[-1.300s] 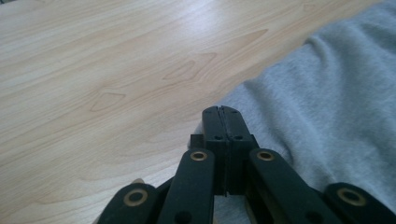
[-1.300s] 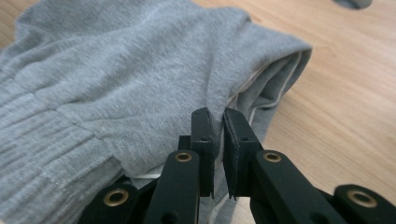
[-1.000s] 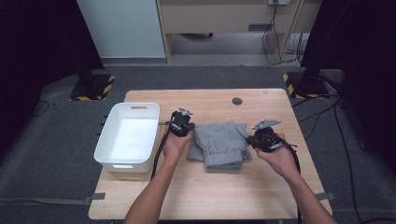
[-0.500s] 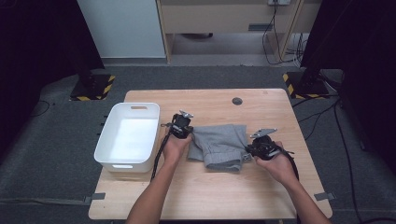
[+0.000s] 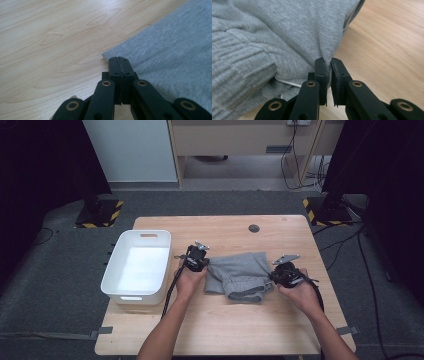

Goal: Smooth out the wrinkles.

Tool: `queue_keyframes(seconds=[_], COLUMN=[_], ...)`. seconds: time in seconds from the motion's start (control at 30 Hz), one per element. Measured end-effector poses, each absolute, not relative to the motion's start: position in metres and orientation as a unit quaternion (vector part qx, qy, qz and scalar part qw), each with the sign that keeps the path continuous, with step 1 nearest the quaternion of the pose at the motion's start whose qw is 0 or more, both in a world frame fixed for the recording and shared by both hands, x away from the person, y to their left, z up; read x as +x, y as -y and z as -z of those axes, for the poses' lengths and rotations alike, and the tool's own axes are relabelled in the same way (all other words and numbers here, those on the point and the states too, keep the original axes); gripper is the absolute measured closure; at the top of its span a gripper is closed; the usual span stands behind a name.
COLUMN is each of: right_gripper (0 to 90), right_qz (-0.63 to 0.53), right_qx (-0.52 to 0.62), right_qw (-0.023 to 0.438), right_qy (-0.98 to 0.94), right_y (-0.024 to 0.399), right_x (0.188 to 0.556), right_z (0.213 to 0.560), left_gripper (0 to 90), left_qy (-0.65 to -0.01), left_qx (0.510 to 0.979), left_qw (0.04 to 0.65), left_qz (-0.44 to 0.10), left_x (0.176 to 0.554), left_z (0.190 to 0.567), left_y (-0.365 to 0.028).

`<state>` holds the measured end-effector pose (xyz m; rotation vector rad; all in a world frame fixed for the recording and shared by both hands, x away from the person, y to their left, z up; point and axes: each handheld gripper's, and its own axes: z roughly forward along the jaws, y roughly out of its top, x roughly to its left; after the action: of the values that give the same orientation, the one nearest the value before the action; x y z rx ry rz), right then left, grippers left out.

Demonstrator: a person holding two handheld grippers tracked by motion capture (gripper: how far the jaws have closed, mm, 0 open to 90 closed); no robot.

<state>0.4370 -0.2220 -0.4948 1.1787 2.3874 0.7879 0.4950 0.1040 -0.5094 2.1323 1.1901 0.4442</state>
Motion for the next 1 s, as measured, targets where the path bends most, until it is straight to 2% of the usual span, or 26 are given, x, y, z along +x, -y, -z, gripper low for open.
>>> queue_keyframes(seconds=[0.27, 0.5, 0.53, 0.6, 0.73, 0.77, 0.83, 1.0], right_gripper=[84.6, 82.2, 77.8, 62.8, 47.1, 44.1, 39.9, 36.9], right_qz=[-0.262, -0.284, -0.287, -0.29, -0.305, -0.31, -0.316, -0.317], right_qx=[0.429, 0.43, 0.428, 0.429, 0.433, 0.432, 0.433, 0.429], right_qw=[0.206, 0.192, 0.189, 0.195, 0.203, 0.207, 0.213, 0.22], right_qy=[-0.84, -0.835, -0.836, -0.833, -0.823, -0.821, -0.817, -0.817], right_y=[0.24, 0.242, 0.241, 0.239, 0.238, 0.237, 0.235, 0.228], right_x=[0.442, 0.434, 0.434, 0.433, 0.432, 0.432, 0.431, 0.43], right_z=[0.49, 0.492, 0.492, 0.491, 0.484, 0.482, 0.478, 0.474], left_gripper=[90.0, 88.5, 84.9, 70.8, 56.8, 55.9, 53.4, 49.8], left_qy=[-0.443, -0.448, -0.448, -0.449, -0.45, -0.45, -0.442, -0.417], left_qx=[0.815, 0.806, 0.802, 0.798, 0.786, 0.786, 0.782, 0.797], left_qw=[0.333, 0.352, 0.359, 0.363, 0.385, 0.385, 0.403, 0.403], left_qz=[-0.168, -0.163, -0.166, -0.17, -0.179, -0.179, -0.176, -0.165], left_x=[0.495, 0.496, 0.496, 0.495, 0.486, 0.486, 0.476, 0.462], left_z=[0.511, 0.513, 0.511, 0.509, 0.496, 0.496, 0.49, 0.491], left_y=[-0.083, -0.083, -0.083, -0.083, -0.085, -0.085, -0.082, -0.069])
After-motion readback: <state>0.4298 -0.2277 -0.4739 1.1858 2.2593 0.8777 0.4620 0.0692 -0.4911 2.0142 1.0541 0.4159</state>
